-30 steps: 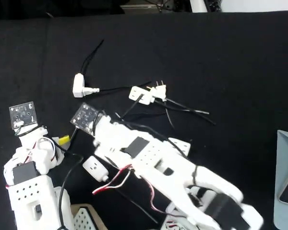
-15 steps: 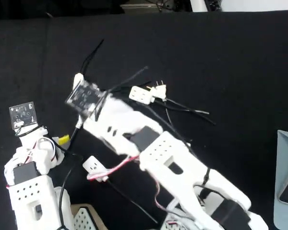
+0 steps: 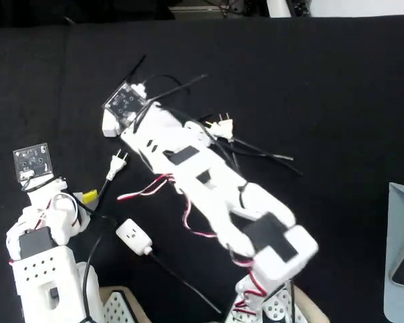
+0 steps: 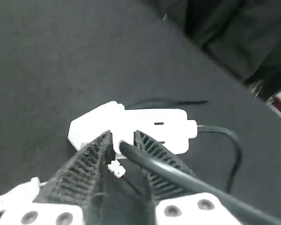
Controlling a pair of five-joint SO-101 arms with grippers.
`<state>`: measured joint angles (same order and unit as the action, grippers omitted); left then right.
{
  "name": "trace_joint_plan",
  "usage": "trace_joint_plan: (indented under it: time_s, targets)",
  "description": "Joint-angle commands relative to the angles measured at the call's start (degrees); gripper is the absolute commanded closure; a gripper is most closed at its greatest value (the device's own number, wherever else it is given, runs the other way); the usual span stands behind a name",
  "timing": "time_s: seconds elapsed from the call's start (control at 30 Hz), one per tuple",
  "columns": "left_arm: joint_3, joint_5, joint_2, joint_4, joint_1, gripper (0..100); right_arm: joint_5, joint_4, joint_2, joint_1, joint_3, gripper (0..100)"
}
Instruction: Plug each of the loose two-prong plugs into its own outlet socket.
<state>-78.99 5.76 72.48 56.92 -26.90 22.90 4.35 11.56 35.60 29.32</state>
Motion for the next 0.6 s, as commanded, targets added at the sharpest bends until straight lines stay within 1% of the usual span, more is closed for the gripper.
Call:
trace_joint_plan:
  time_s: [0.0, 0.1, 0.23, 0.27, 0.33, 0.5, 0.57]
  targets:
    - [0.5, -0.4, 0.6, -1.0, -0.2, 68, 1.5, 1.4, 3.9, -0.9, -5.0, 86.4]
    - [0.5, -0.4, 0.6, -1.0, -0.3, 68, 1.5, -0.2, 5.0, -0.9, -5.1, 80.0]
    - [0.5, -0.4, 0.6, -1.0, -0.4, 68, 1.1, -7.8, -0.8, -0.7, -4.8, 80.3]
    - [0.5, -0.4, 0.6, -1.0, -0.5, 68, 0.3, -10.9, -3.2, -0.7, -4.8, 80.3]
    - [0.5, -0.4, 0.6, -1.0, -0.5, 68, -4.0, -18.7, -8.8, -0.7, -4.8, 80.3]
    - [0.5, -0.4, 0.6, -1.0, -0.6, 68, -13.7, -42.3, -21.7, -0.7, -4.4, 80.1]
    - [0.6, -0.4, 0.6, -1.0, -0.6, 68, -16.9, -48.3, -26.0, -1.1, -2.5, 80.1]
